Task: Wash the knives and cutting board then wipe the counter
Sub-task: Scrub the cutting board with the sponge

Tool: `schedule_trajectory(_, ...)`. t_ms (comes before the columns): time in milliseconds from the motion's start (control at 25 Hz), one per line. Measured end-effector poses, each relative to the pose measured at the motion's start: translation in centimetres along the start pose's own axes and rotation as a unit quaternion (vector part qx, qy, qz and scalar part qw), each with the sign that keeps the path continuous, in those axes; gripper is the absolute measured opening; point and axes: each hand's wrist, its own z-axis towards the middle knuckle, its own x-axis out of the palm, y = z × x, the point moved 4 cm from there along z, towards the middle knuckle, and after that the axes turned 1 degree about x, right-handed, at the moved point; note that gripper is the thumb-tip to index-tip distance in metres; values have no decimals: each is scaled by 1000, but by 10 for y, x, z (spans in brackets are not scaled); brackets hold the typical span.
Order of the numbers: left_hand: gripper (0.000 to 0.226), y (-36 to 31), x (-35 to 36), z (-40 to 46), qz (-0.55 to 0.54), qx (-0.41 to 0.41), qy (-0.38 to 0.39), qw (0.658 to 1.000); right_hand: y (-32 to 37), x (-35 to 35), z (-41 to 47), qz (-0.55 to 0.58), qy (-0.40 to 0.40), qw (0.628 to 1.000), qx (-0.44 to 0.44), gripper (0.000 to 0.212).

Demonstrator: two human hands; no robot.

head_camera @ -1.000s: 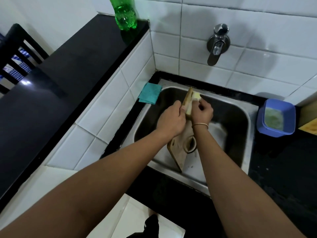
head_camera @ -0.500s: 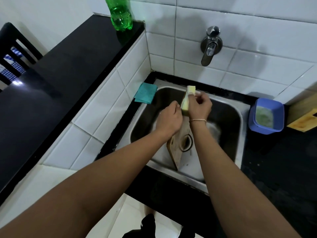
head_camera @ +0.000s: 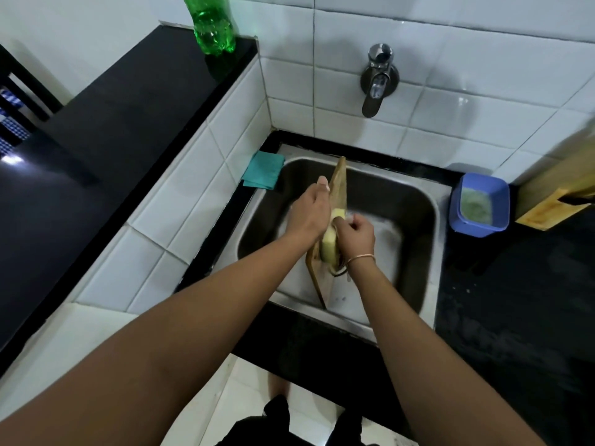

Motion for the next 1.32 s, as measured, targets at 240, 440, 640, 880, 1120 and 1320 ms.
schedule_trajectory(240,57,2,0,1,-19,-18,1,1000,-49,-4,-32,-7,56,998,-9,27)
schedule_trajectory(440,27,9,-4,10,75,11,37,996,-64,-6,-9,-75,21,991,110,14)
schedule_trajectory(640,23,13,-11,18,136,38,18,990,-25,13,-17,10,12,998,-58,19)
schedule_trajectory(880,30,18,-21,22,177,39,-7,983,-115,4,-20,-98,74,971,204,11)
schedule_trajectory(1120,29,6,-28,32,180,44,-54,981,-32,33,22,-49,5,996,81,13)
schedule_trajectory(1320,17,-1,-24,37,226,59,-31,972,-83,32,26,-117,-11,987,113,11)
